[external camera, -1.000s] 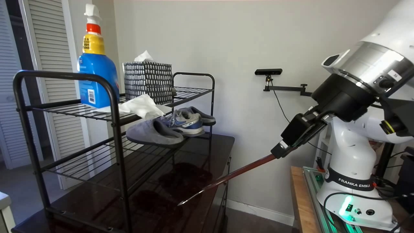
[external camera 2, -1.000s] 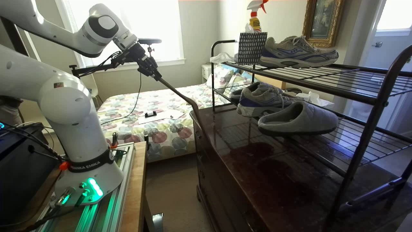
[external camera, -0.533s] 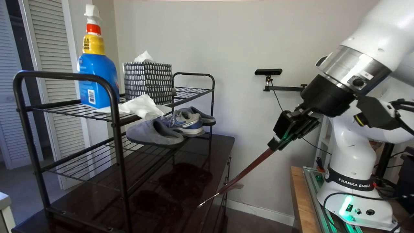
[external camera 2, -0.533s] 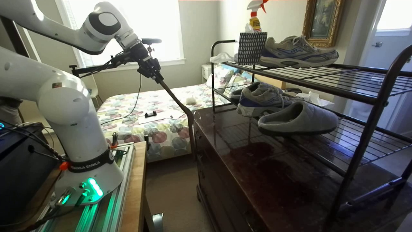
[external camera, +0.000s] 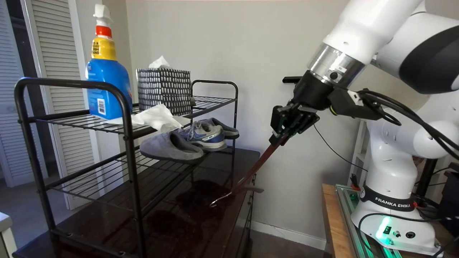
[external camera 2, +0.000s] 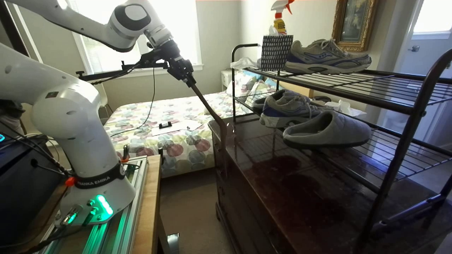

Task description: Put the brown hanger on the right side of the shoe rack.

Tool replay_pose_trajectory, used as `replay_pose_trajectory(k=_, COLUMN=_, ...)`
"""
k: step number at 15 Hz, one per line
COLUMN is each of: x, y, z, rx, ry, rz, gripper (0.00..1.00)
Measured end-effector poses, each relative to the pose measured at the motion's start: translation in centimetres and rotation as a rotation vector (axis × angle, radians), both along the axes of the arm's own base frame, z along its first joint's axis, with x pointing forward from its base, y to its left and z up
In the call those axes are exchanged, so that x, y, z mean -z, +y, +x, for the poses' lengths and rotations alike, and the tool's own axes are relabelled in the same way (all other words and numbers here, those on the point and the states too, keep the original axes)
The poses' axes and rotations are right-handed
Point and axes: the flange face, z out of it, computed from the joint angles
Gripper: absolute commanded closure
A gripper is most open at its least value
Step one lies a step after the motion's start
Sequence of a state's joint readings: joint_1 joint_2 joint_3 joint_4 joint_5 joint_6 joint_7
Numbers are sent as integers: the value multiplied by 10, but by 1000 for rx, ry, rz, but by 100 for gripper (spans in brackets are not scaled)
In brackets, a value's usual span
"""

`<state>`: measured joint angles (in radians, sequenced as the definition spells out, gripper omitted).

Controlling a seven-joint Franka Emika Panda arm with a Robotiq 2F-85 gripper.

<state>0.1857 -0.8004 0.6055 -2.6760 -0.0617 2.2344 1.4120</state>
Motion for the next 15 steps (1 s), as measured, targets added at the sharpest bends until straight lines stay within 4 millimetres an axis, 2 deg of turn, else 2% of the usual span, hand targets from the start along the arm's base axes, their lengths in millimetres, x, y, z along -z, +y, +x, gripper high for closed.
replay_pose_trajectory(k=4, x=-32, y=5, z=41, rx=-89, ry=37, rz=-30, gripper=93)
replay_pose_trajectory(k=9, x=-55, y=27, z=78, rx=-163, ry=101, rz=-120, gripper=93)
replay_pose_trajectory(k=12, x=-74, y=41, z=77, rx=-192, ry=95, rz=-120, gripper=93)
replay_pose_trajectory(k=15, x=-96, y=53, z=59, rx=-211, ry=92, rz=-121, gripper=93)
